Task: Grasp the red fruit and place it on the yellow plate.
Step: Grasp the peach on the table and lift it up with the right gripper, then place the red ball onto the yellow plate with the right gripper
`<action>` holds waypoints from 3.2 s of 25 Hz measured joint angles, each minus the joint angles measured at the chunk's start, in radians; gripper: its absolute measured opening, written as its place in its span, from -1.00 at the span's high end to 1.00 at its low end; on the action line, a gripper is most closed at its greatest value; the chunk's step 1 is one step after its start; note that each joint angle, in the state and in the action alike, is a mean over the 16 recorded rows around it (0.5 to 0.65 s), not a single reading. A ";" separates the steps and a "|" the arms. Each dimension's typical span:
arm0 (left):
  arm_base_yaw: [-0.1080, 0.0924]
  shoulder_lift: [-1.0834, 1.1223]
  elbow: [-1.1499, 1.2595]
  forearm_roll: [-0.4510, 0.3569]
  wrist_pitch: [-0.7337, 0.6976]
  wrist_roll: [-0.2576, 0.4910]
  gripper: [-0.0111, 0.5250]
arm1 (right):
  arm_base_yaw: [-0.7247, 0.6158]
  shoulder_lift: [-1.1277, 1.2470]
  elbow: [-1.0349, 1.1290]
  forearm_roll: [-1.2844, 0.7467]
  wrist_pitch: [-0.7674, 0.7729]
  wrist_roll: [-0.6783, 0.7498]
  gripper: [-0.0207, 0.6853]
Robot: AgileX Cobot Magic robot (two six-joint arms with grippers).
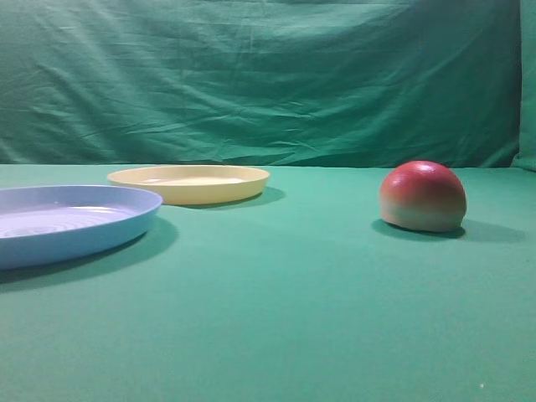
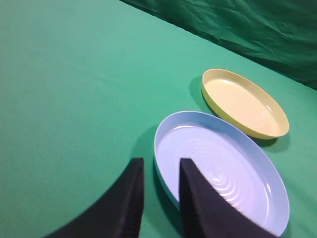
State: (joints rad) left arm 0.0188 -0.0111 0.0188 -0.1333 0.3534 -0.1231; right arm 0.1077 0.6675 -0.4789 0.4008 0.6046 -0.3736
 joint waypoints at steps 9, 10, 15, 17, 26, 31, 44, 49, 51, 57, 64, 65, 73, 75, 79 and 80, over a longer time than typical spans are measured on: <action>0.000 0.000 0.000 0.000 0.000 0.000 0.37 | 0.061 0.360 -0.239 -0.042 0.107 -0.041 0.94; 0.000 0.000 0.000 0.000 0.000 0.000 0.37 | 0.075 0.399 -0.264 -0.055 0.113 -0.040 0.94; 0.000 0.000 0.000 0.000 0.000 0.000 0.37 | 0.152 0.566 -0.374 -0.122 0.125 -0.026 0.93; 0.000 0.000 0.000 0.000 0.000 0.000 0.37 | 0.183 0.630 -0.410 -0.150 0.122 -0.015 0.87; 0.000 0.000 0.000 0.000 0.000 0.000 0.37 | 0.254 0.841 -0.505 -0.221 0.092 0.019 0.01; 0.000 0.000 0.000 0.000 0.000 0.000 0.37 | 0.257 0.930 -0.526 -0.222 0.050 0.017 -0.55; 0.000 0.000 0.000 0.000 0.000 0.000 0.37 | 0.279 1.114 -0.529 -0.201 -0.102 0.013 -0.67; 0.000 0.000 0.000 0.000 0.000 0.000 0.37 | 0.292 1.148 -0.549 -0.203 -0.122 0.012 -0.32; 0.000 0.000 0.000 0.000 0.000 0.000 0.37 | 0.296 1.155 -0.573 -0.205 -0.117 0.012 -0.17; 0.000 0.000 0.000 0.000 0.000 0.000 0.37 | 0.312 1.172 -0.714 -0.203 -0.084 0.012 0.20; 0.000 0.000 0.000 0.000 0.000 0.000 0.37 | 0.371 1.246 -0.976 -0.188 -0.050 0.012 0.31; 0.000 0.000 0.000 0.000 0.000 0.000 0.37 | 0.383 1.267 -1.018 -0.185 -0.049 0.012 0.31; 0.000 0.000 0.000 0.000 0.000 0.000 0.37 | 0.471 1.461 -1.269 -0.174 -0.055 0.008 0.29; 0.000 0.000 0.000 0.000 0.000 0.000 0.37 | 0.483 1.507 -1.308 -0.173 -0.055 0.006 0.21; 0.000 0.000 0.000 0.000 0.000 0.000 0.37 | 0.498 1.579 -1.364 -0.174 -0.054 -0.001 -0.07; 0.000 0.000 0.000 0.000 0.000 0.000 0.37 | 0.499 1.591 -1.375 -0.176 -0.052 -0.002 -0.14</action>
State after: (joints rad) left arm 0.0188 -0.0111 0.0188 -0.1333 0.3534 -0.1231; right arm 0.6067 2.2585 -1.8542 0.2246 0.5526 -0.3759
